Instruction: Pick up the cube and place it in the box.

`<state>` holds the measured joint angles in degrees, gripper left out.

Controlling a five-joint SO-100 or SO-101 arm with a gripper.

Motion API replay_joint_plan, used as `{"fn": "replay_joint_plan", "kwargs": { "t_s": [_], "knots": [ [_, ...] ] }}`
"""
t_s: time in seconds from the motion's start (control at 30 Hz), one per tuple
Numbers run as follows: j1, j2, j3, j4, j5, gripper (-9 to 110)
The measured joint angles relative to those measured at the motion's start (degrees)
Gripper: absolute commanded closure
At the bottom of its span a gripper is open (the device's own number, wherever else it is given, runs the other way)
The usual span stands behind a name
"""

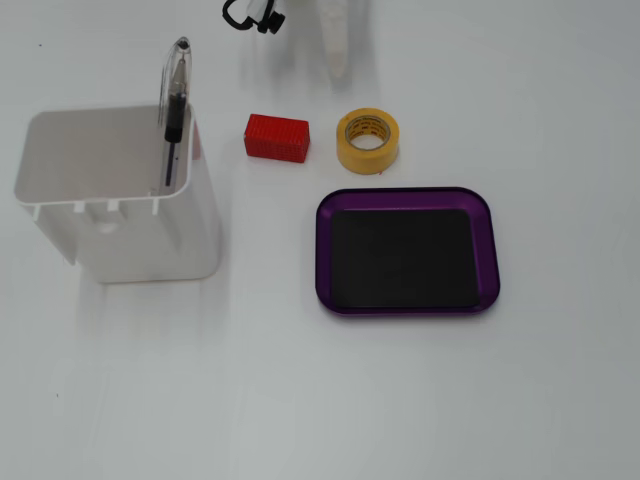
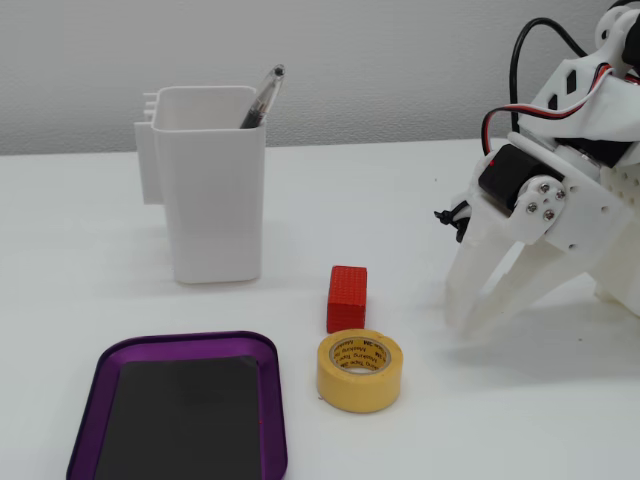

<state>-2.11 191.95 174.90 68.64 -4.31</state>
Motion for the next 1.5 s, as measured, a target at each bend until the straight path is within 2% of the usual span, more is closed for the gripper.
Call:
{"fn": "replay_joint_plan", "kwargs": {
  "t_s": [0.27,0.53,0.93,1.1,1.5],
  "knots": [
    [3.3,0.0,0.1,-2.2,-0.2,100],
    [12.9,0.0,-1.4,-4.4,-1.2,82],
    [14.2,-1.5,-10.7,-5.4,-4.5,82],
    [15.3,-14.2,-18.0,-8.5,-8.4,82],
    [14.7,-65.0,-47.1,-10.4,-9.1,82]
  ]
}}
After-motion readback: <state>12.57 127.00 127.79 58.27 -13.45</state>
